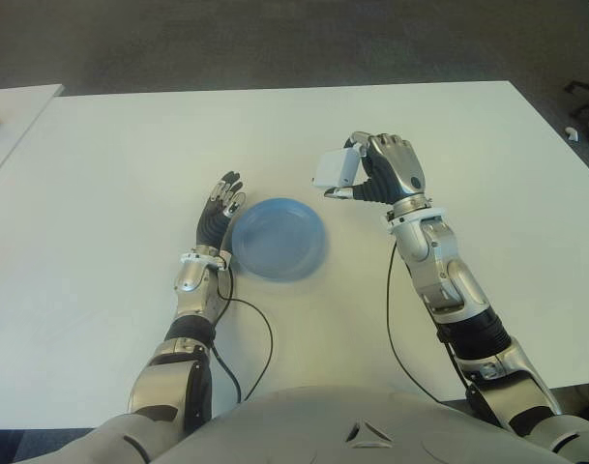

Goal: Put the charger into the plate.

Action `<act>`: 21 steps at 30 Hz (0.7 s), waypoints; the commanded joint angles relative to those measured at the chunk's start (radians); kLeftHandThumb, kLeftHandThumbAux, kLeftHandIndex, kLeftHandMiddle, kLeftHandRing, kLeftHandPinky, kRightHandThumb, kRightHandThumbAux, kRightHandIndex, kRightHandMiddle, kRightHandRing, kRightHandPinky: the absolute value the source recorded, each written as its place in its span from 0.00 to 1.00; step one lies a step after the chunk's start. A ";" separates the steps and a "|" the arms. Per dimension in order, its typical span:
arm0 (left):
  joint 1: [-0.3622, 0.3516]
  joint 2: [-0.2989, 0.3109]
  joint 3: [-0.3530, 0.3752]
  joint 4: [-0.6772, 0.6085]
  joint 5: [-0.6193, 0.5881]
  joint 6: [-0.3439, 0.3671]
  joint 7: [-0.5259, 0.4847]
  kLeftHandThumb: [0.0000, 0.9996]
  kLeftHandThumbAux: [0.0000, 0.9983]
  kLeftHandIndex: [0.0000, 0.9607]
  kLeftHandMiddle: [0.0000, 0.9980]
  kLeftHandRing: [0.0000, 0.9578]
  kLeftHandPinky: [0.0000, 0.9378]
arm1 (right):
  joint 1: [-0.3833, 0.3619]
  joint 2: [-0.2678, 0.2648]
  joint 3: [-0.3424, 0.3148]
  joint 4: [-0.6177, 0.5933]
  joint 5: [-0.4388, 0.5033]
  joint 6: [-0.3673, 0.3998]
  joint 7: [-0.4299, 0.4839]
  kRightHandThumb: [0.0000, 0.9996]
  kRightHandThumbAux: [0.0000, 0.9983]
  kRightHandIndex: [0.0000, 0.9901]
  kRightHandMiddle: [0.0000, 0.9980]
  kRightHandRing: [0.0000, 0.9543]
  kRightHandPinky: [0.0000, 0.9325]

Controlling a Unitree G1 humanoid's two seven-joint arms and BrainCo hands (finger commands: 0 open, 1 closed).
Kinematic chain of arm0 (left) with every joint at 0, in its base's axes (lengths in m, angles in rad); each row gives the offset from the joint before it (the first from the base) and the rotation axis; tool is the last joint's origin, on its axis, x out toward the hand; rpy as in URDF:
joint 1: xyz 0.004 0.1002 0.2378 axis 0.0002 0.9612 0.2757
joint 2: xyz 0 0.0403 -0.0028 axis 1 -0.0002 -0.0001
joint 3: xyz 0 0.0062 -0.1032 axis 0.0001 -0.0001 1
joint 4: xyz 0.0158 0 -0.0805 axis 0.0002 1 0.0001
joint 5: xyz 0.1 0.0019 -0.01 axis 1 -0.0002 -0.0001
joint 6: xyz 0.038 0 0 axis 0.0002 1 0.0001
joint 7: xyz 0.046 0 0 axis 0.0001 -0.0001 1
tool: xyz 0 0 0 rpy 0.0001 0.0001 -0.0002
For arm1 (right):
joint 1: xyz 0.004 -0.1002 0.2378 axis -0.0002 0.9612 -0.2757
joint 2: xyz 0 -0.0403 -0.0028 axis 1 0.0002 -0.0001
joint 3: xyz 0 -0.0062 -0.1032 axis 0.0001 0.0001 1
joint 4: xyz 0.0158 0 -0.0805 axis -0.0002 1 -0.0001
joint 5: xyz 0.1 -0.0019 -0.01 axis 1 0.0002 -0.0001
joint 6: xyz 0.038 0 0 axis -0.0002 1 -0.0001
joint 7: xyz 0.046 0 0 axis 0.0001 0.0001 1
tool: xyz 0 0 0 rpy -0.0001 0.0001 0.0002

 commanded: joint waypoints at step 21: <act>0.047 -0.033 -0.002 0.005 0.000 0.062 0.027 0.07 0.52 0.00 0.03 0.01 0.00 | -0.010 0.130 0.128 0.195 0.020 -0.073 0.032 0.74 0.71 0.45 0.85 0.90 0.93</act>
